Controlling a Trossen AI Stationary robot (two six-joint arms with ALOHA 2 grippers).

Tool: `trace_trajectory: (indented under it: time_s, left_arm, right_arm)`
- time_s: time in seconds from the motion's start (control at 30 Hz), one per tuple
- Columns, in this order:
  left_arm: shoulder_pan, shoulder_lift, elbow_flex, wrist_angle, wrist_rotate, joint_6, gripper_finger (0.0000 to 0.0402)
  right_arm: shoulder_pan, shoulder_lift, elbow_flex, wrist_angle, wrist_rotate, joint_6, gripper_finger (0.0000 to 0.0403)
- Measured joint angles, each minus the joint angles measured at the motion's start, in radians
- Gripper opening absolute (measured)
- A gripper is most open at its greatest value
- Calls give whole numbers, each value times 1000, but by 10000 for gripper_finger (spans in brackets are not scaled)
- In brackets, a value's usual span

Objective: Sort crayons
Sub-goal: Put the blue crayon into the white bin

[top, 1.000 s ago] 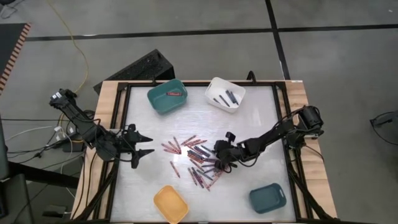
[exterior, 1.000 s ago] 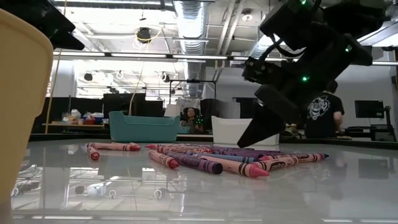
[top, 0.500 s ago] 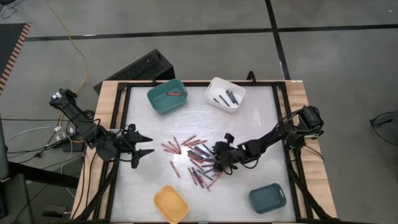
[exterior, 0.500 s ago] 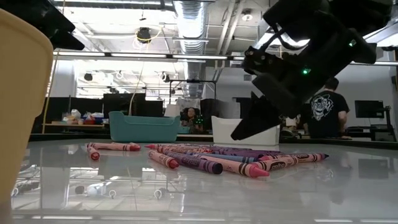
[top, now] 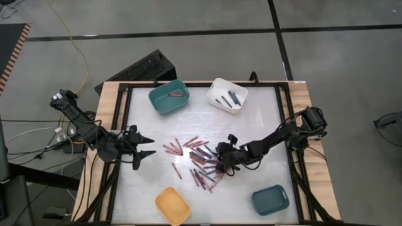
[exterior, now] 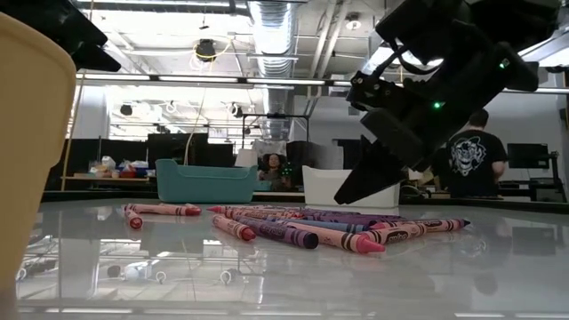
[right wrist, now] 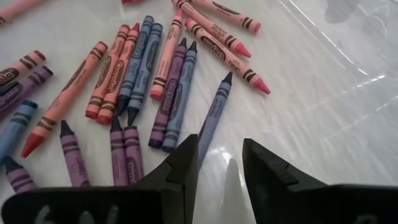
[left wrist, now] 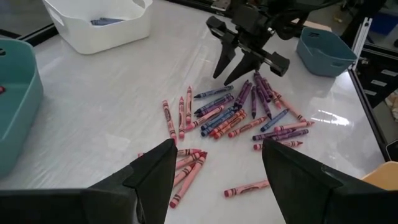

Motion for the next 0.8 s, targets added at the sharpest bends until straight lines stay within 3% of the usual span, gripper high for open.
trace_trajectory:
  time_s: [0.8]
  left_arm:
    - [0,-1,0,-3,0,-13,228]
  right_arm:
    - [5,47,2,-17,-22,51,121]
